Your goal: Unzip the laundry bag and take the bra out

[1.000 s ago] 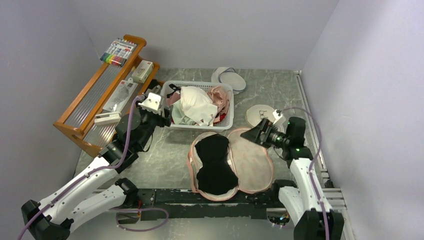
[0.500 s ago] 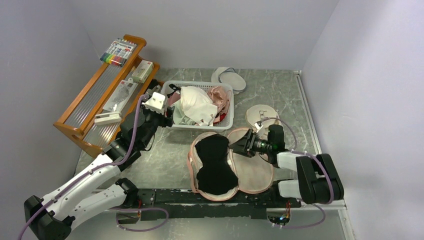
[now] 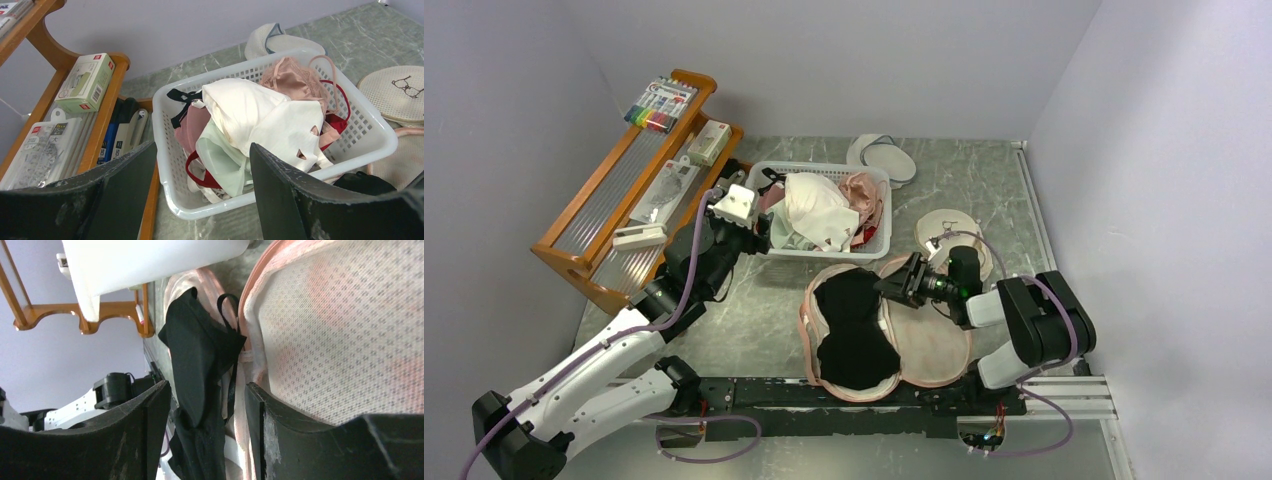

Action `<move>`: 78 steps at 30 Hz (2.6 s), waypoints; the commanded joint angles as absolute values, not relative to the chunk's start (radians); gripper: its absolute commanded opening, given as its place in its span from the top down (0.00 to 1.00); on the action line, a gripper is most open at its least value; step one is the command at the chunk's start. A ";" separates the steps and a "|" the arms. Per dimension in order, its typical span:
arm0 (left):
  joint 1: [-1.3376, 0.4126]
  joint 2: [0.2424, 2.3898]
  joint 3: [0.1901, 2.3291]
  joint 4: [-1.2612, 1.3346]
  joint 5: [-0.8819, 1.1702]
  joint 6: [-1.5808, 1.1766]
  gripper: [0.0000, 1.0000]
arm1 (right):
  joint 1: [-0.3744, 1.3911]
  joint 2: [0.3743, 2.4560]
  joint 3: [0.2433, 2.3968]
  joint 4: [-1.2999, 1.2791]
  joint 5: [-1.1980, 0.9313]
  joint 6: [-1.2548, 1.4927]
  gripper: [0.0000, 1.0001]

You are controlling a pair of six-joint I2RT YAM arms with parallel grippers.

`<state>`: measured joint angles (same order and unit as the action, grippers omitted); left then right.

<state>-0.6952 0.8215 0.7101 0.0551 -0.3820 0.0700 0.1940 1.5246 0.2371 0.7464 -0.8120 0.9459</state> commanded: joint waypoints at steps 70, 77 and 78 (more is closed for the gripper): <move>-0.686 0.738 0.718 0.092 -0.497 0.110 0.23 | 0.525 1.162 0.929 0.459 -0.075 1.057 1.00; -0.684 0.720 0.707 0.105 -0.530 0.124 0.24 | 0.730 1.461 1.145 0.619 0.284 1.017 1.00; -0.683 0.719 0.706 0.107 -0.536 0.127 0.25 | 0.744 1.507 1.175 0.636 0.315 1.025 1.00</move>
<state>-0.6941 0.7296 0.7132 0.0643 -0.4931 0.1055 0.6636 1.3918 1.0584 0.4770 0.0502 1.0355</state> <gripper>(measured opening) 0.759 0.015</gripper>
